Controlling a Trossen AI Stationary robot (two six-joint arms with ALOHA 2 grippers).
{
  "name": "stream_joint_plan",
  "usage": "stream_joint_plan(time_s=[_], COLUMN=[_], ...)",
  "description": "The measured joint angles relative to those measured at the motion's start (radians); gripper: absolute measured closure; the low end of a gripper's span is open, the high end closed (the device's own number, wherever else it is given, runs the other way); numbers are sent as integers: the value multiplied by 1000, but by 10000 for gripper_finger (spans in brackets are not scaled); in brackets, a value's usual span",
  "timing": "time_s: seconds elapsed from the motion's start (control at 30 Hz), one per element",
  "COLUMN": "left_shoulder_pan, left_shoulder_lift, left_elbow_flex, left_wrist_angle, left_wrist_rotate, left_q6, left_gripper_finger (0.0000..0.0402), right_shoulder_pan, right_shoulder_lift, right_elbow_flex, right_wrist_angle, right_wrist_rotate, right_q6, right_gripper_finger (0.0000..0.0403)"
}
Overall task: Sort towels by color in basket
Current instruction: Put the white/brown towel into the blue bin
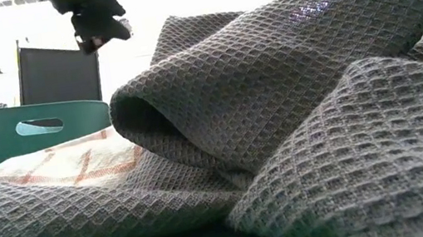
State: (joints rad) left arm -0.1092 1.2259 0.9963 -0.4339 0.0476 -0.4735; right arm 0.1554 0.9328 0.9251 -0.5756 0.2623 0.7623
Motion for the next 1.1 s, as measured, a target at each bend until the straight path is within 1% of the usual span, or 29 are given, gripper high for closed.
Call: stream_joint_plan(time_s=[0.1,0.2,0.27,0.37,0.43,0.5,0.57,0.7,0.73,0.8,0.87,0.9,0.97,1.03,1.1], left_shoulder_pan=[-19,-36,-47,-55,-55,-55,-55,-55,-55,-55,-55,-55,-55,-55,-55], left_shoulder_lift=[107,198,252,322,359,382,393,393,393,406,438,462,519,556,576], left_elbow_flex=[69,130,162,196,215,232,239,240,239,220,192,182,177,177,177], left_wrist_angle=[-1,3,-3,-6,-21,-56,-99,-183,-190,-153,-71,-24,69,138,175], left_wrist_rotate=[-1,-3,-3,-3,-5,-34,-81,-188,-207,-212,-205,-185,-116,-75,-79], left_q6=[-41,-80,-130,-184,-216,-247,-263,-271,-262,-238,-216,-201,-176,-171,-189], left_gripper_finger=[209,189,185,186,186,187,187,187,187,187,187,187,187,187,187], right_shoulder_pan=[-11,-16,-12,-18,-18,3,21,34,34,35,26,21,4,-1,4], right_shoulder_lift=[15,22,23,23,23,23,23,23,23,29,39,49,67,81,86], right_elbow_flex=[2,2,2,2,2,2,2,3,3,3,3,3,3,3,3], right_wrist_angle=[-3,-6,-7,-5,1,34,56,57,58,59,61,60,71,67,67], right_wrist_rotate=[-36,-60,-82,-150,-193,-195,-164,-151,-147,-128,-112,-101,-98,-95,-95], right_q6=[53,68,82,118,93,47,39,42,42,41,40,39,43,55,66], right_gripper_finger=[346,346,347,351,355,354,349,318,306,282,256,244,222,205,192])
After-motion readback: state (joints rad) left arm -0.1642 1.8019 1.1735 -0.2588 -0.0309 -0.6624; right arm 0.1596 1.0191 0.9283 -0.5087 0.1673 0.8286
